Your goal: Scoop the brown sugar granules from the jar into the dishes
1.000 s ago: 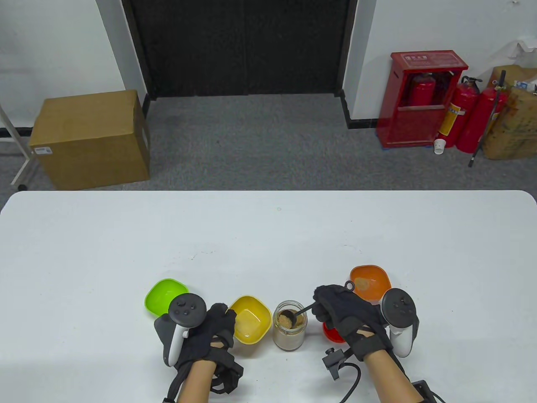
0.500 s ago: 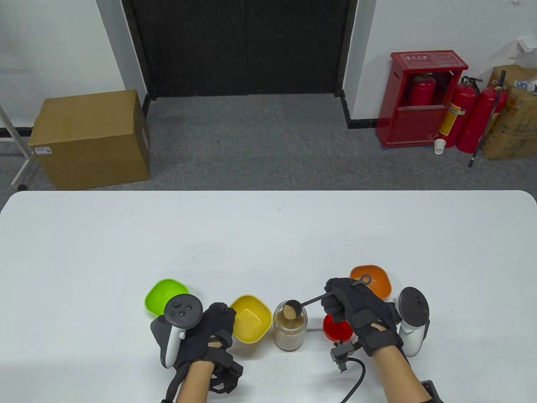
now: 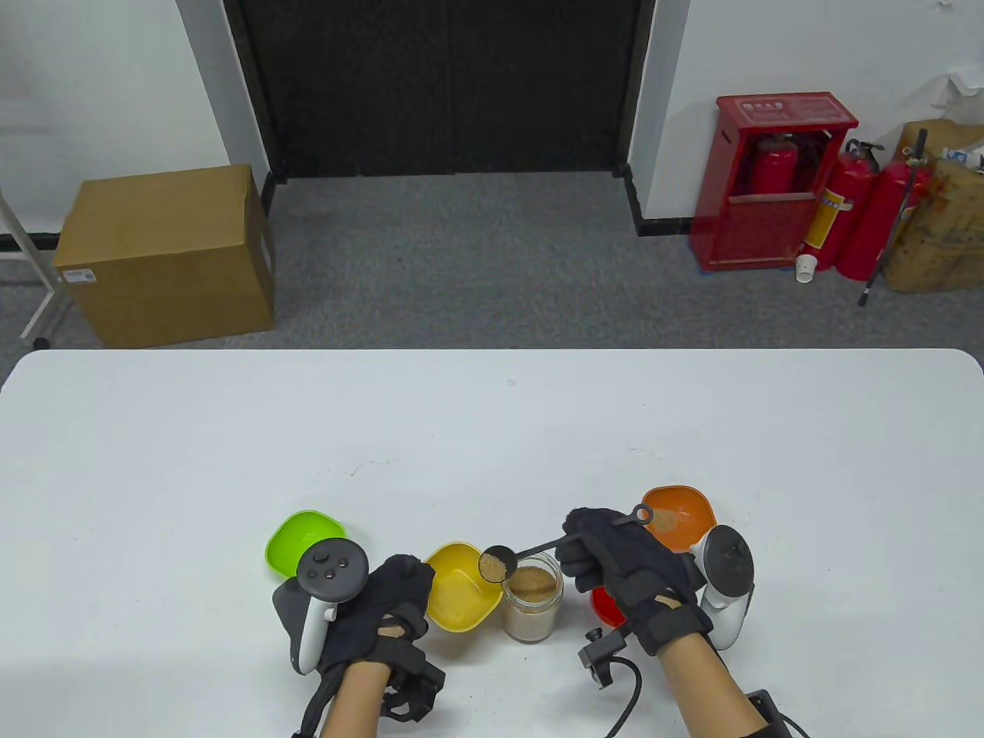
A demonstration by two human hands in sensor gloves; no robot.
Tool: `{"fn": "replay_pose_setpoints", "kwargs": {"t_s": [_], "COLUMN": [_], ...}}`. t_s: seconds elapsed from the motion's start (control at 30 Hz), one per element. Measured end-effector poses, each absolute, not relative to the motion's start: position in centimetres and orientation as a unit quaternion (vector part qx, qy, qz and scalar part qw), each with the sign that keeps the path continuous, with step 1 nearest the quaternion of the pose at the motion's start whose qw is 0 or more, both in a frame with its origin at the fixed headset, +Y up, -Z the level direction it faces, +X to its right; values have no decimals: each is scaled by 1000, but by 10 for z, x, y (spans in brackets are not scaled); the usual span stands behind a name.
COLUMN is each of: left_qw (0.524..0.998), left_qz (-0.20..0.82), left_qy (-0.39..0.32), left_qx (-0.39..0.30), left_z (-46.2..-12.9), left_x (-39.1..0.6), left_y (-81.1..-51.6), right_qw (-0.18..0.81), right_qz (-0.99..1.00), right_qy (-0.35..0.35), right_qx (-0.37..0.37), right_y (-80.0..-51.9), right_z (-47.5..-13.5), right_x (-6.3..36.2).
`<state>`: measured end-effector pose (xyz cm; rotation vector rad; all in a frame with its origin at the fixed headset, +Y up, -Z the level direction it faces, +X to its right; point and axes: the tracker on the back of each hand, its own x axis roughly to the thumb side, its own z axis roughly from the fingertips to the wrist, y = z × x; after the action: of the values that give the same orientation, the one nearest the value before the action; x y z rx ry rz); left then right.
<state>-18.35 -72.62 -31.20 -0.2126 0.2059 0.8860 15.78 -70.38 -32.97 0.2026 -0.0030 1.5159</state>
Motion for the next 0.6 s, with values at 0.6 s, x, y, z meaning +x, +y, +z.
{"fn": "replay_pose_setpoints", "kwargs": {"t_s": [0.6], "left_qw": [888], "left_qz": [436], "left_qy": [100], "left_qx": [-108], "left_z": [-312], "left_x": [-184], "left_y": [-726], "right_qw": [649], "right_qz": [730], "right_qy": [20], "right_qx": [213], "right_y": [-699], "right_z": [-327], "right_x": [140]}}
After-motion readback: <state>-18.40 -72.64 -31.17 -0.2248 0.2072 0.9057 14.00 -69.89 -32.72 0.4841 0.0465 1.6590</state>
